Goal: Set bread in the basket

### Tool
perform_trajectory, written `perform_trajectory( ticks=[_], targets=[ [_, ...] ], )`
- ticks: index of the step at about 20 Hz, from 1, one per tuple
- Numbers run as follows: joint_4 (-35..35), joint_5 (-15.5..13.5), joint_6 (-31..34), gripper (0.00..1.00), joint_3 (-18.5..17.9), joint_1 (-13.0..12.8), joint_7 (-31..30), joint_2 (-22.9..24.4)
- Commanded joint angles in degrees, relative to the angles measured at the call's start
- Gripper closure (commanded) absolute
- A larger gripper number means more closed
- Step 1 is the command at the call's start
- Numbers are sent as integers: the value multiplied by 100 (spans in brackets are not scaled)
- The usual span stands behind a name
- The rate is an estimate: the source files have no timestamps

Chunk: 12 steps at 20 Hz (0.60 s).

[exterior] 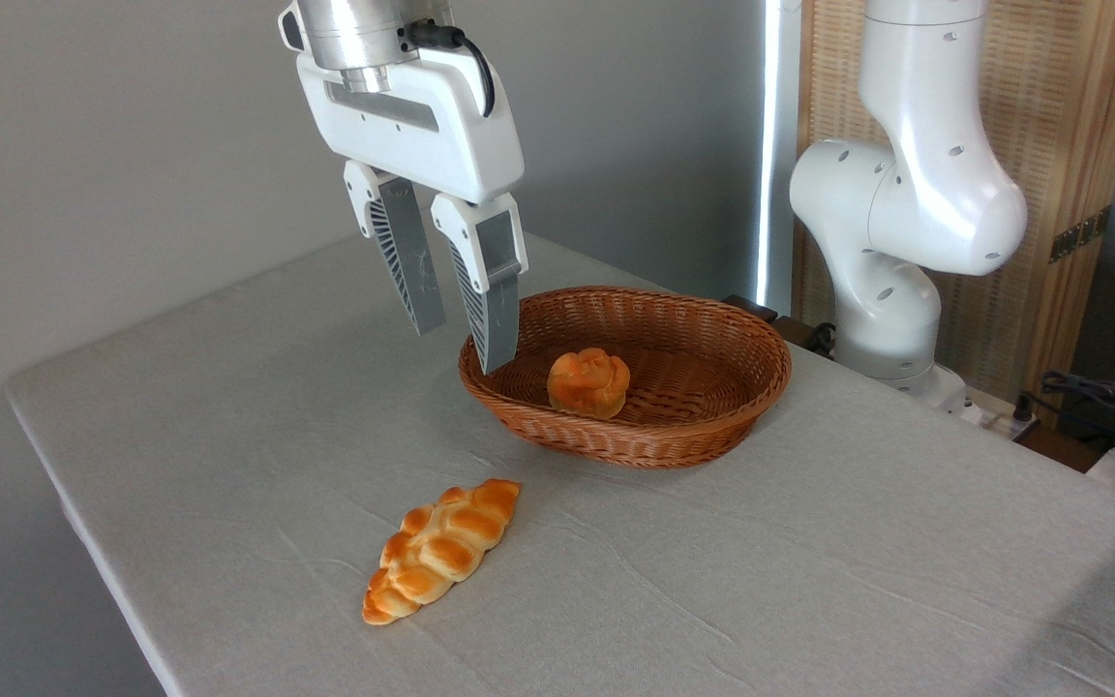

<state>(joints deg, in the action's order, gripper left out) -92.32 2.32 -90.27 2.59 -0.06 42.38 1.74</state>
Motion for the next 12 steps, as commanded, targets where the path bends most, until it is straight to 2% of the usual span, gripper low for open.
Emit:
perform_trajectory(
  ticks=[1, 12],
  targets=[
    [-120, -92, -26, 0, -48, -12, -2, 116],
    [-173, -92, -17, 0, -30, -29, -11, 116]
  ],
)
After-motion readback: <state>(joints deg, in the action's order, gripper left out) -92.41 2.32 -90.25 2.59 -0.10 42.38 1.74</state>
